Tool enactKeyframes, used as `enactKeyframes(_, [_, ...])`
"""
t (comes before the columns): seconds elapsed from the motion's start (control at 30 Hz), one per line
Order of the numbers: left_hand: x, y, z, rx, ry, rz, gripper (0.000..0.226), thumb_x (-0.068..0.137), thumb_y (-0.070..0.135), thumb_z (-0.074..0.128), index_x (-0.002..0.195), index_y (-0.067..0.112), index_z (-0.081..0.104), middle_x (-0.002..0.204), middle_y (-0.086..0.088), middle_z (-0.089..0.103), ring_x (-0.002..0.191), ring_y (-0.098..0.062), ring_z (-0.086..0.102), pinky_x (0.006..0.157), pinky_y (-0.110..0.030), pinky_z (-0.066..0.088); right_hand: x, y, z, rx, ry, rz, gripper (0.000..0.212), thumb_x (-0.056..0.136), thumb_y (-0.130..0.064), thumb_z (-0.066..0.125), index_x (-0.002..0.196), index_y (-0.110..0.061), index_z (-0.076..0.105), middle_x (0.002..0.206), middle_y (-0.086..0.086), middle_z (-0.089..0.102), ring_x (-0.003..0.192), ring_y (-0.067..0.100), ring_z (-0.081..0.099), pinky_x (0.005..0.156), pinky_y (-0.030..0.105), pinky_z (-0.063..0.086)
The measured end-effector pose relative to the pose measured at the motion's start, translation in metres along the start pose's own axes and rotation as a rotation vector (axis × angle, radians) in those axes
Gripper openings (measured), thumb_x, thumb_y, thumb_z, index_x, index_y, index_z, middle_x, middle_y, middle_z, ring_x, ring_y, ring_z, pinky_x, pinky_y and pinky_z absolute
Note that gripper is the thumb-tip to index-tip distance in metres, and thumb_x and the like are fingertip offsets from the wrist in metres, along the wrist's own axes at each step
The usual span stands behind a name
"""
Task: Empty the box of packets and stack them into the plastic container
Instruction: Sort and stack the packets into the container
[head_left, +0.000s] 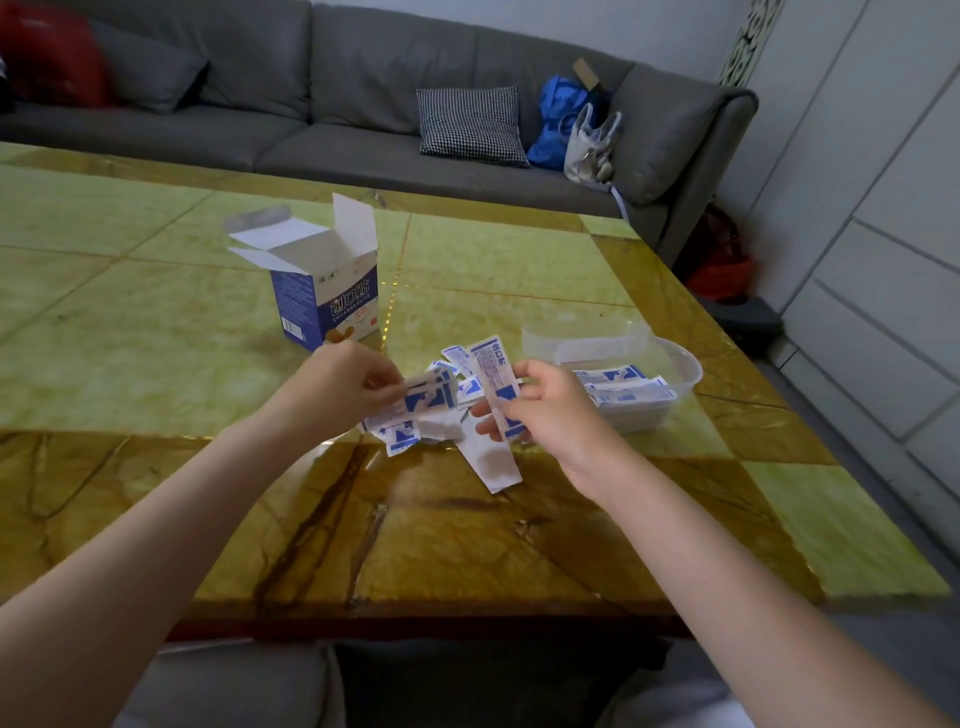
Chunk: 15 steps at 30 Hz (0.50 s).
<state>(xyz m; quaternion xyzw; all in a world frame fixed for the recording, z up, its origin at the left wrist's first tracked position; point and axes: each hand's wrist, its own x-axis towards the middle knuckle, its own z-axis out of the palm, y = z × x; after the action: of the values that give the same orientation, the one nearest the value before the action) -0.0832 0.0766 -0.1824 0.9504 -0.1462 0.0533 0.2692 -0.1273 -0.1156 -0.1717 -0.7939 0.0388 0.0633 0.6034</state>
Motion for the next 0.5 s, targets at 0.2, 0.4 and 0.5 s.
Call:
enactKeyframes(0.2, [0.002,0.012,0.005,-0.343,0.067,-0.218,0.016,0.087,0.019,0.060,0.092,0.007,0.069,0.081,-0.002,0.062,0.075,-0.014,0.054,0.059,-0.021,0.041,-0.001,-0.002,0.004,0.005,0.060,-0.044,0.011,0.091,-0.007,0.054,0.101,-0.009,0.052,0.076,0.004,0.069,0.051,0.013,0.057,0.045,0.022,0.039])
enactKeyframes(0.4, [0.000,0.023,0.010,-0.594,0.006,-0.361,0.006,0.088,0.011,0.057,0.089,0.008,0.062,0.074,0.001,0.056,0.069,-0.012,0.051,0.055,-0.021,0.042,-0.002,-0.004,-0.002,-0.015,0.084,-0.099,0.011,0.079,-0.015,0.071,0.086,-0.006,0.068,0.062,-0.001,0.050,0.040,0.001,0.036,0.049,0.019,0.032])
enactKeyframes(0.5, [-0.001,0.025,0.009,-0.685,0.003,-0.427,0.001,0.084,0.012,0.062,0.084,0.013,0.062,0.082,0.000,0.059,0.080,-0.017,0.055,0.069,-0.028,0.049,-0.004,-0.005,-0.008,0.017,-0.011,-0.016,0.012,0.078,-0.012,0.072,0.087,-0.006,0.068,0.072,0.005,0.053,0.049,0.006,0.037,0.047,0.019,0.032])
